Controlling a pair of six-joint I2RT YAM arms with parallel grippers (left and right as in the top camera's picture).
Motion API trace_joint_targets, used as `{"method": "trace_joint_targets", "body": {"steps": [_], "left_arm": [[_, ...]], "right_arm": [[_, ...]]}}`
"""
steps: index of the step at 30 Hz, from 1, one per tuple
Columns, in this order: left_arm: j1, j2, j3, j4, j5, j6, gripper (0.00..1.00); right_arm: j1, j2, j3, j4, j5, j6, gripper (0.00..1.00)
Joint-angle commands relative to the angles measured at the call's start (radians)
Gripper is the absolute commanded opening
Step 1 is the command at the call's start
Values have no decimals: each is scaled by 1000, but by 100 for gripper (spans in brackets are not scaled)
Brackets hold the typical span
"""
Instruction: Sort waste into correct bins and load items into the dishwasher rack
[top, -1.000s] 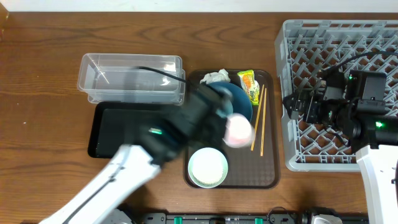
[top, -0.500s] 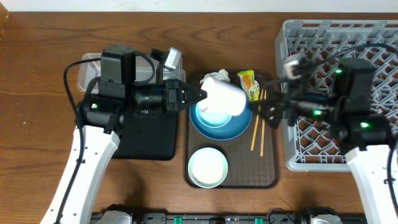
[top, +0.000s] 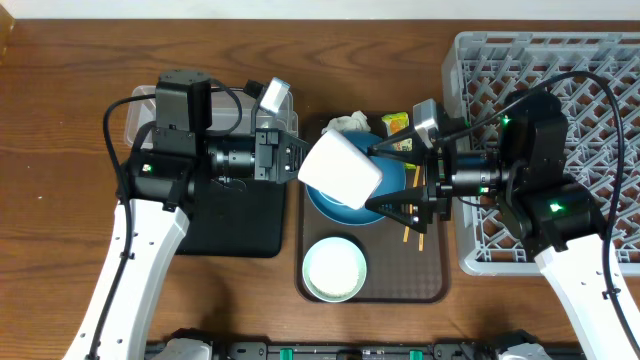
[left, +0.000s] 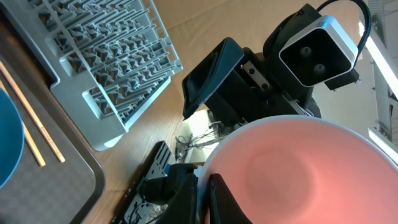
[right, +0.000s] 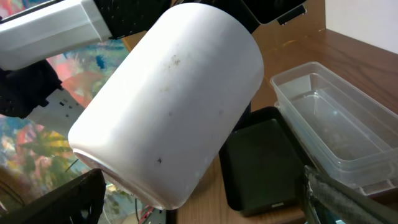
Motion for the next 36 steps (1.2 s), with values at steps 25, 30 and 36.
{"method": "trace_joint_targets", "body": {"steps": [25, 30, 36], "left_arm": [[37, -2, 11, 104, 18, -61, 6], [37, -2, 11, 104, 18, -61, 6], [37, -2, 11, 104, 8, -60, 11]], "right_arm": [[33, 2, 19, 54, 83, 58, 94], [34, 2, 19, 111, 82, 122, 78], [35, 2, 19, 115, 61, 149, 55]]}}
